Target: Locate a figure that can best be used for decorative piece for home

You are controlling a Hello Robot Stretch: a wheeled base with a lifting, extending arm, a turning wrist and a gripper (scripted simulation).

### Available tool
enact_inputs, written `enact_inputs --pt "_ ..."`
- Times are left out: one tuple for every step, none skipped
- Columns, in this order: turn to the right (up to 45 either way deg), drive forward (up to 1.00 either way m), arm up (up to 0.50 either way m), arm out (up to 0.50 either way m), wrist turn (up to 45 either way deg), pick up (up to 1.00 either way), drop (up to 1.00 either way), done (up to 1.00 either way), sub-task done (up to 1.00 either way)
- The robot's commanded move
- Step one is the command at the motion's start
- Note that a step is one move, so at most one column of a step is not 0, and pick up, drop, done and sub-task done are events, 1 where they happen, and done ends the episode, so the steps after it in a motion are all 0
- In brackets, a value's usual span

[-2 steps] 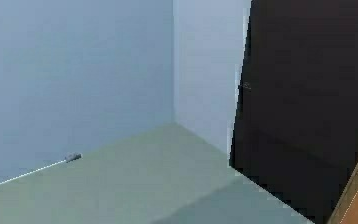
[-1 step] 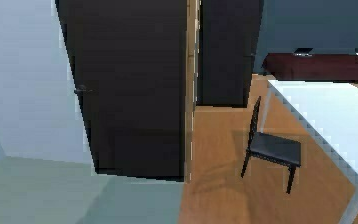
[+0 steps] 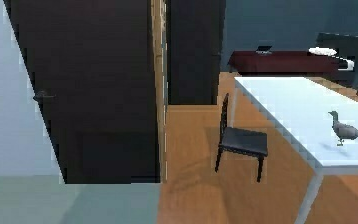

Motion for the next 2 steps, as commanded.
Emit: enact_inputs --pt "0.0 0.15 0.0 0.0 0.0 0.0 0.0 0.0 0.0" --pt "-45.0 0.0 0.0 0.0 0.0 0.0 0.0 0.0 0.0"
